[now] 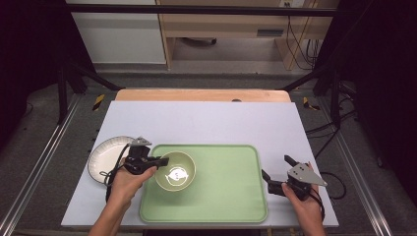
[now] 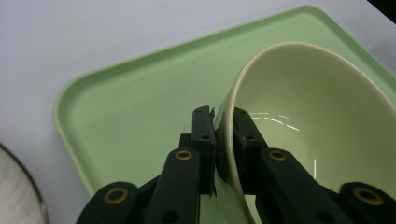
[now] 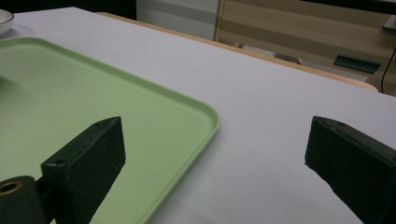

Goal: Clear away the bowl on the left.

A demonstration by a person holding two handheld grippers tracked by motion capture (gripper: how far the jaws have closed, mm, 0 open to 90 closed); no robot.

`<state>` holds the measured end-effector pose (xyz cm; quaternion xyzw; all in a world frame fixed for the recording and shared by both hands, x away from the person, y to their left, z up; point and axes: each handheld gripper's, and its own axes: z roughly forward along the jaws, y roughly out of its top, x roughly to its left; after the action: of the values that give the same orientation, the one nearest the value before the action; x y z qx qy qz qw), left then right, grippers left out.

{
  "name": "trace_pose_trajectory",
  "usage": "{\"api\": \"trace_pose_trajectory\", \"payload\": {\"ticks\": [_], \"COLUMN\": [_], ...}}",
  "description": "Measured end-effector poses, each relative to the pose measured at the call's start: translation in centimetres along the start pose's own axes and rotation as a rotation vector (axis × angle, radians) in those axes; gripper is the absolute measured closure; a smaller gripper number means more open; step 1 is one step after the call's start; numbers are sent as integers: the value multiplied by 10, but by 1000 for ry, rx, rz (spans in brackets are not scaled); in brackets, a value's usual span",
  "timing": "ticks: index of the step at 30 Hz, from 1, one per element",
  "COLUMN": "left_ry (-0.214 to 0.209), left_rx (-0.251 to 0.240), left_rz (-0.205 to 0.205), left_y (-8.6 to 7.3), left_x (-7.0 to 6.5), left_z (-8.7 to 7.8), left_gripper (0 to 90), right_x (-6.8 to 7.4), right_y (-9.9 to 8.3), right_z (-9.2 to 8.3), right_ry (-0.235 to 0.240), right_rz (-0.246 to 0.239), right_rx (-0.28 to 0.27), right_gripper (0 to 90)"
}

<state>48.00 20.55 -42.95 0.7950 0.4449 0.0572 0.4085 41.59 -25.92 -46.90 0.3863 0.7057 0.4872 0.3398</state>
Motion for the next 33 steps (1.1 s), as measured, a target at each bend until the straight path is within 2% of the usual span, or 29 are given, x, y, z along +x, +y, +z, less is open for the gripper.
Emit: {"api": "trace_pose_trajectory", "payload": {"ticks": [20, 33], "left_ry": [-21, -59], "left_rx": [27, 35], "left_rz": [14, 24], "left_y": [-5, -5], "left_x": [-18, -28], "left_z": [21, 29], "left_gripper": [818, 818], "right_x": [0, 1], "right_y": [0, 0], "right_z": [0, 1], "right_ry": [-2, 1], "right_rz": [0, 1], "right_rx": [2, 2], "right_gripper": [52, 52]}}
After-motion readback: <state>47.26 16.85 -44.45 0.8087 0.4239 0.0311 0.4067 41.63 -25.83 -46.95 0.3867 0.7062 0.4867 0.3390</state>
